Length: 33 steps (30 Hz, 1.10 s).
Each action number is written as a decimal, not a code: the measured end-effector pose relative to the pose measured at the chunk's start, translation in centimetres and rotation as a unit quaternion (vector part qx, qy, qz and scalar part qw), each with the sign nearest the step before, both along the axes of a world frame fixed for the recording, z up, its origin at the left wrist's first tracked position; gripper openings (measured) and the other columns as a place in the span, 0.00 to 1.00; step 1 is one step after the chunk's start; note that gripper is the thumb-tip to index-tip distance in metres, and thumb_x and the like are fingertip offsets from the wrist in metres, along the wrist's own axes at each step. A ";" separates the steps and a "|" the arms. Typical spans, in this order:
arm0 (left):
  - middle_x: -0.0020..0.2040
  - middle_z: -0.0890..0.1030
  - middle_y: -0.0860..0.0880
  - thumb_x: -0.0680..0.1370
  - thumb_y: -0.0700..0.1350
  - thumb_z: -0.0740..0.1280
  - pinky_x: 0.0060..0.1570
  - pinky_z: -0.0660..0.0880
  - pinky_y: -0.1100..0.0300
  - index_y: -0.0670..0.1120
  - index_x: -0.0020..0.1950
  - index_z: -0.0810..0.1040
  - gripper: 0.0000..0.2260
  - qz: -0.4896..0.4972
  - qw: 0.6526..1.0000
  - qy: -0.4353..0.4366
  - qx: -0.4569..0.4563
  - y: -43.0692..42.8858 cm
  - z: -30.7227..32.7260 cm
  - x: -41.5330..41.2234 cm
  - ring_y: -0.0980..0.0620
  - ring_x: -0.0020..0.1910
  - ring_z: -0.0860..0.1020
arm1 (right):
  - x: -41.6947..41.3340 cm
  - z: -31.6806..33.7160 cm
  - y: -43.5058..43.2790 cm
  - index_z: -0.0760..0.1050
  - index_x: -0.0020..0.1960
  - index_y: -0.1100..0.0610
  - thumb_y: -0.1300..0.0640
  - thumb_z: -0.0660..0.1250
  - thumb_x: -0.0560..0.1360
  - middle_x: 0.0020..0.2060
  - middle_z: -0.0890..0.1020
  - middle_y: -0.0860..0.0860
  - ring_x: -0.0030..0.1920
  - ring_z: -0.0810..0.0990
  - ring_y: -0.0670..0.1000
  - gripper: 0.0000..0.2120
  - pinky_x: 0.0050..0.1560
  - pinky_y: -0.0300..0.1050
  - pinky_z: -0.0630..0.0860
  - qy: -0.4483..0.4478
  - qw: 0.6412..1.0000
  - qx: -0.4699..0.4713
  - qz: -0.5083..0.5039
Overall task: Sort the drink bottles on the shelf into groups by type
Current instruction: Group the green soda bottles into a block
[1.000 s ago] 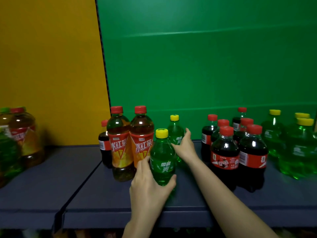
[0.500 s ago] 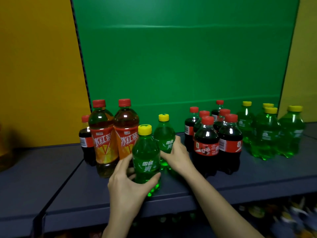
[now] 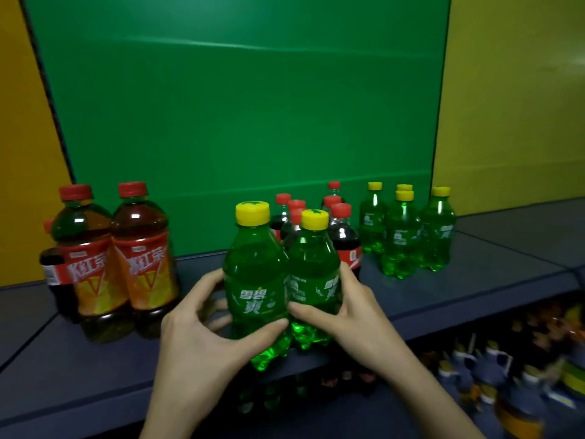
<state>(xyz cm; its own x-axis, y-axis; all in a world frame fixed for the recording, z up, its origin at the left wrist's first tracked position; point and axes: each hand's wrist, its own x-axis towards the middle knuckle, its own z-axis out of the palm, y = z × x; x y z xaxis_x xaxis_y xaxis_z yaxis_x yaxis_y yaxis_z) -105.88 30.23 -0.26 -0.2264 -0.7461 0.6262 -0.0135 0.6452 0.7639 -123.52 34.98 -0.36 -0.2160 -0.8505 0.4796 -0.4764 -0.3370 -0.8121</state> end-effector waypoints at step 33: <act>0.61 0.77 0.46 0.64 0.55 0.76 0.64 0.69 0.53 0.45 0.70 0.66 0.38 0.191 0.977 -0.090 0.039 1.3 -3.0 -34.2 0.49 0.61 0.73 | -34.5 -1.5 -0.9 0.68 0.58 0.54 0.46 0.75 0.64 0.51 0.81 0.54 0.48 0.80 0.57 0.28 0.54 0.56 0.75 0.029 0.984 0.046 -0.172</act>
<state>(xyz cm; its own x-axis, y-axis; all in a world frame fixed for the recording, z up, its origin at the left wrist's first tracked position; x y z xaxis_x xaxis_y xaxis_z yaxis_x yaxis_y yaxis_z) -140.12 31.51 -3.24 -0.0235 -0.8418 0.5393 -0.3809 0.5063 0.7737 -157.98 34.05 -1.87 -0.4724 -0.7725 0.4244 -0.5964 -0.0744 -0.7992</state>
